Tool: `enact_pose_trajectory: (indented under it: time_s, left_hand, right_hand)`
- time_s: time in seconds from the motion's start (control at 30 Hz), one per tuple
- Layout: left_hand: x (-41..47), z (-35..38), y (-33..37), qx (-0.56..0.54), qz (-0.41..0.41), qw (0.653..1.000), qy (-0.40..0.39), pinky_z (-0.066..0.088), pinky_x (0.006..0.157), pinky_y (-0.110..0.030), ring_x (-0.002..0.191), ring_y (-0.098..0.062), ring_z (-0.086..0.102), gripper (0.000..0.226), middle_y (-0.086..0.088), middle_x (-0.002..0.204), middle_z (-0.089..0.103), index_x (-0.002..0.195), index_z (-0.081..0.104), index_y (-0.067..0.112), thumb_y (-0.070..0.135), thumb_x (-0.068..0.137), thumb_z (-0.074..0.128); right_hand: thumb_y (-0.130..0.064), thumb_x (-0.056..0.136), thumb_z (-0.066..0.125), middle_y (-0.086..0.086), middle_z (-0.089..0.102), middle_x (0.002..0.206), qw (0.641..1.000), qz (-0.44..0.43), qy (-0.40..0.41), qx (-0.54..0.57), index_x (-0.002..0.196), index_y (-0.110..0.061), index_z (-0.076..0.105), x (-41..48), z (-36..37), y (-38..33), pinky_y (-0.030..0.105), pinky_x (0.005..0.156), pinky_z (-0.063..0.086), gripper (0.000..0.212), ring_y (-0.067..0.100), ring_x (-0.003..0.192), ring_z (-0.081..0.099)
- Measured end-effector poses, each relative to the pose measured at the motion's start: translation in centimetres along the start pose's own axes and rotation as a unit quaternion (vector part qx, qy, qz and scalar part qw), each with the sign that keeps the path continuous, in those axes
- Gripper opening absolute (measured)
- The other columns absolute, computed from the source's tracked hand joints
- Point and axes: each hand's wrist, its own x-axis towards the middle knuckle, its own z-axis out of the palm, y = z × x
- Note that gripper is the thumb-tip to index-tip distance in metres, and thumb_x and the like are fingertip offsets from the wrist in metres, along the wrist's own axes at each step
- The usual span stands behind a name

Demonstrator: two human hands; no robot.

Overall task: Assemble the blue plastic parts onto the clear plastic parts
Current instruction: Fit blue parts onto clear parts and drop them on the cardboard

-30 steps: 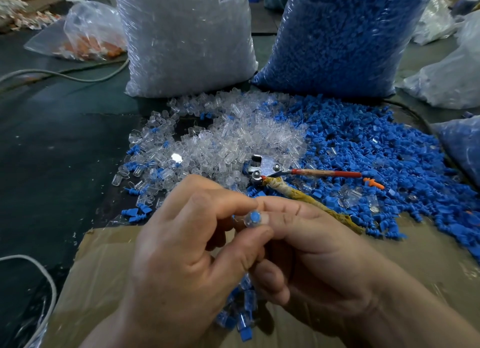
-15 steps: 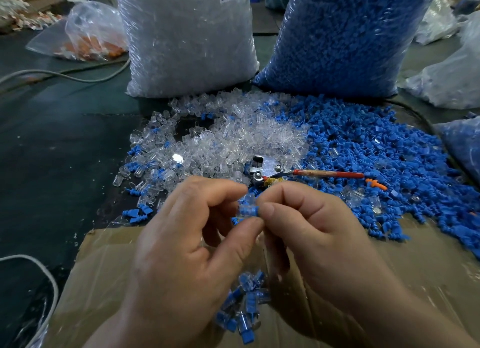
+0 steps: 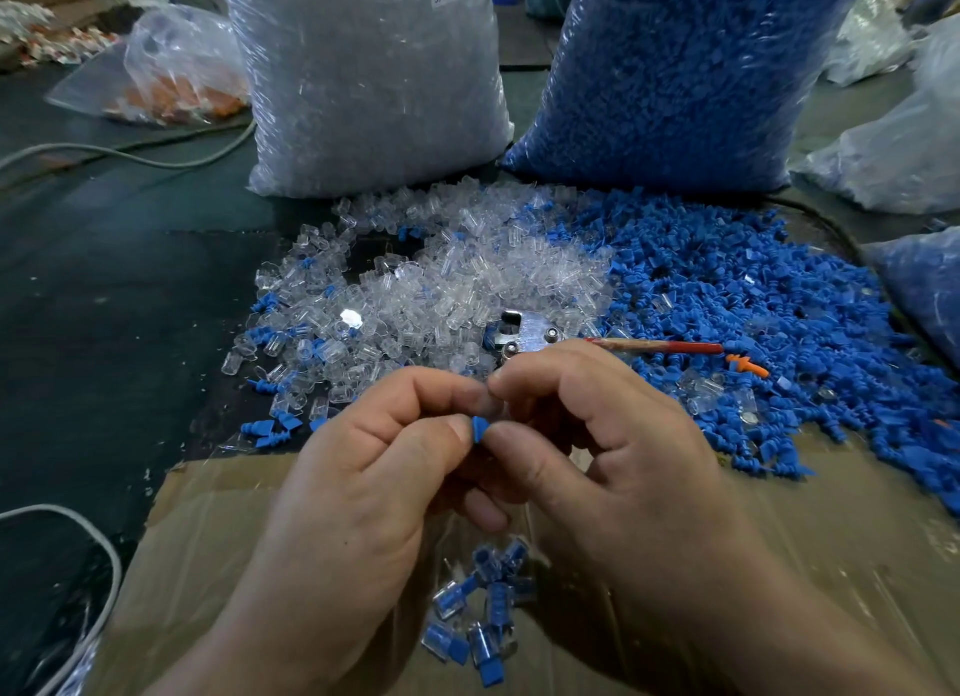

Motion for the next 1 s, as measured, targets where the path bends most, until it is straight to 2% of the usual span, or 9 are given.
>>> enact_pose_trajectory:
  time_s: [0.27, 0.37, 0.5, 0.63, 0.7, 0.73, 0.83, 0.9, 1.0]
  left_hand:
    - [0.0, 0.0, 0.5, 0.008, 0.008, 1.000, 0.005, 0.058, 0.056, -0.026, 0.067, -0.023, 0.073, 0.013, -0.014, 0.082, 0.074, 0.081, 0.075, 0.021, 0.023, 0.081, 0.062]
    - [-0.1, 0.2, 0.7, -0.021, -0.006, 1.000, -0.001, 0.059, 0.057, -0.028, 0.069, -0.025, 0.074, 0.019, -0.016, 0.083, 0.075, 0.081, 0.076, 0.021, 0.035, 0.067, 0.076]
    - [0.1, 0.1, 0.4, -0.075, -0.051, 0.996, -0.013, 0.059, 0.055, -0.029, 0.065, -0.026, 0.073, 0.019, -0.020, 0.081, 0.074, 0.077, 0.076, 0.019, 0.025, 0.060, 0.081]
    - [0.2, -0.1, 0.2, -0.073, -0.059, 0.996, 0.012, 0.061, 0.055, -0.032, 0.066, -0.024, 0.074, 0.019, -0.017, 0.084, 0.076, 0.069, 0.075, 0.021, 0.007, 0.058, 0.082]
    - [0.1, -0.4, 0.4, -0.042, -0.033, 0.997, 0.049, 0.063, 0.063, -0.035, 0.075, -0.023, 0.076, 0.009, -0.010, 0.092, 0.078, 0.070, 0.075, 0.022, 0.021, 0.062, 0.078]
    - [0.1, -0.7, 0.5, 0.018, -0.004, 0.997, 0.075, 0.062, 0.064, -0.030, 0.076, -0.017, 0.074, 0.018, -0.003, 0.089, 0.077, 0.073, 0.075, 0.022, 0.031, 0.058, 0.079]
    - [0.2, -1.3, 0.9, 0.158, 0.044, 0.978, 0.129, 0.052, 0.052, -0.017, 0.056, -0.005, 0.057, 0.035, 0.004, 0.063, 0.063, 0.077, 0.074, 0.027, 0.052, 0.054, 0.074]
    - [0.3, -1.4, 0.8, 0.148, 0.037, 0.981, 0.121, 0.048, 0.046, -0.017, 0.049, -0.008, 0.053, 0.033, 0.001, 0.057, 0.059, 0.075, 0.073, 0.025, 0.051, 0.055, 0.073]
    - [0.6, -1.3, 0.6, 0.062, -0.015, 0.994, 0.090, 0.046, 0.042, -0.020, 0.047, -0.014, 0.055, 0.028, -0.005, 0.056, 0.060, 0.067, 0.071, 0.023, 0.045, 0.051, 0.073]
  right_hand:
    - [-0.020, 0.089, 0.067, -0.014, 0.059, 0.099, 1.000, 0.001, 0.008, 0.011, 0.107, -0.034, 0.066, 0.0, 0.3, 0.3, 0.018, 0.074, 0.048, 0.022, 0.013, 0.093, 0.062]
    - [-0.021, 0.089, 0.066, -0.009, 0.059, 0.100, 0.999, 0.025, 0.003, 0.044, 0.108, -0.031, 0.069, 0.0, 0.3, 0.3, 0.021, 0.078, 0.050, 0.021, 0.015, 0.097, 0.062]
    - [-0.021, 0.089, 0.068, -0.010, 0.059, 0.100, 1.000, 0.015, 0.010, 0.015, 0.104, -0.023, 0.069, 0.0, 0.4, 0.3, 0.022, 0.076, 0.051, 0.016, 0.012, 0.095, 0.062]
    - [-0.032, 0.091, 0.061, -0.012, 0.056, 0.105, 0.993, -0.018, 0.001, -0.117, 0.103, -0.022, 0.064, 0.1, 0.1, 0.7, 0.022, 0.084, 0.045, 0.016, 0.008, 0.099, 0.055]
    - [-0.046, 0.090, 0.049, -0.014, 0.054, 0.111, 0.969, 0.008, -0.002, -0.247, 0.114, -0.025, 0.061, 0.5, -1.0, 1.2, 0.024, 0.091, 0.042, 0.034, 0.009, 0.105, 0.048]
    - [-0.052, 0.089, 0.045, -0.012, 0.054, 0.115, 0.949, 0.042, -0.021, -0.311, 0.122, -0.027, 0.057, 0.8, -1.7, 1.5, 0.030, 0.093, 0.042, 0.043, 0.012, 0.108, 0.045]
    - [-0.065, 0.084, 0.046, -0.006, 0.041, 0.135, 0.874, 0.158, -0.131, -0.441, 0.139, -0.033, 0.034, 1.3, -2.8, 2.2, 0.043, 0.103, 0.035, 0.065, 0.020, 0.123, 0.033]
    - [-0.068, 0.083, 0.045, -0.004, 0.033, 0.142, 0.851, 0.170, -0.162, -0.470, 0.141, -0.034, 0.026, 1.3, -2.7, 2.7, 0.045, 0.105, 0.032, 0.071, 0.023, 0.128, 0.028]
    - [-0.068, 0.085, 0.043, -0.005, 0.029, 0.149, 0.847, 0.176, -0.160, -0.476, 0.144, -0.034, 0.020, 1.5, -2.9, 3.2, 0.046, 0.109, 0.028, 0.072, 0.023, 0.134, 0.027]
